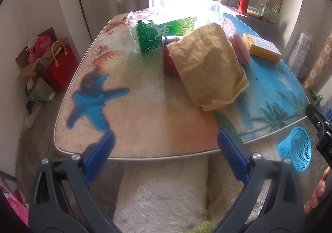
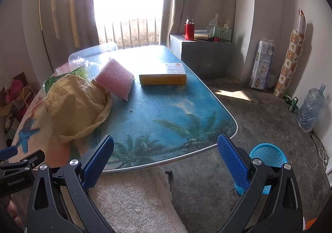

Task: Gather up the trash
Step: 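Move the left tool toward the pink scrubber while the right tool approaches the table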

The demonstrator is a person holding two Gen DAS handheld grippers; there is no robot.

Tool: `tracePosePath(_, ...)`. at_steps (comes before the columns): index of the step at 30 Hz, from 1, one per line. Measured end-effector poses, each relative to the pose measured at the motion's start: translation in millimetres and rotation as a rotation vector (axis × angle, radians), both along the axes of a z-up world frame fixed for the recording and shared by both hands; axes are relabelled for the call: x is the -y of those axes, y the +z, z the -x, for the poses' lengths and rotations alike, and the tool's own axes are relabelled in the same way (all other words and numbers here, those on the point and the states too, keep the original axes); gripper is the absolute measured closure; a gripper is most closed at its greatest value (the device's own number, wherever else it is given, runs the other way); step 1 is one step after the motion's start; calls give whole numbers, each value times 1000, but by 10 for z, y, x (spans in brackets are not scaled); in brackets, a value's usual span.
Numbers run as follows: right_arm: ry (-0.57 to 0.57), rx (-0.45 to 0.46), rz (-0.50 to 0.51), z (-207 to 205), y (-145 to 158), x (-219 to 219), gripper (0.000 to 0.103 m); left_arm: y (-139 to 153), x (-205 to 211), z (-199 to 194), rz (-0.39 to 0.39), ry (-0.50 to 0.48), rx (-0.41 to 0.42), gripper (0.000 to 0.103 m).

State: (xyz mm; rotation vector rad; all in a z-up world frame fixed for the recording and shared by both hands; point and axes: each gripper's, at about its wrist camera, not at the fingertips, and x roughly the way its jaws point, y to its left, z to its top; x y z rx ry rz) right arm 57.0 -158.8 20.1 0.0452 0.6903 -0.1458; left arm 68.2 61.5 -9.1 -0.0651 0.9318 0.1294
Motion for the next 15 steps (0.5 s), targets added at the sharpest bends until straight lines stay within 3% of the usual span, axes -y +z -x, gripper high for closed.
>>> tracePosePath(8,64,-1,-1,-308,43,-183,6,74,-225,-258,123,-2,71,8)
tracePosePath(15,91,23,-52,-534,118,-137,6,161,-282,-441,152,-37,132,8)
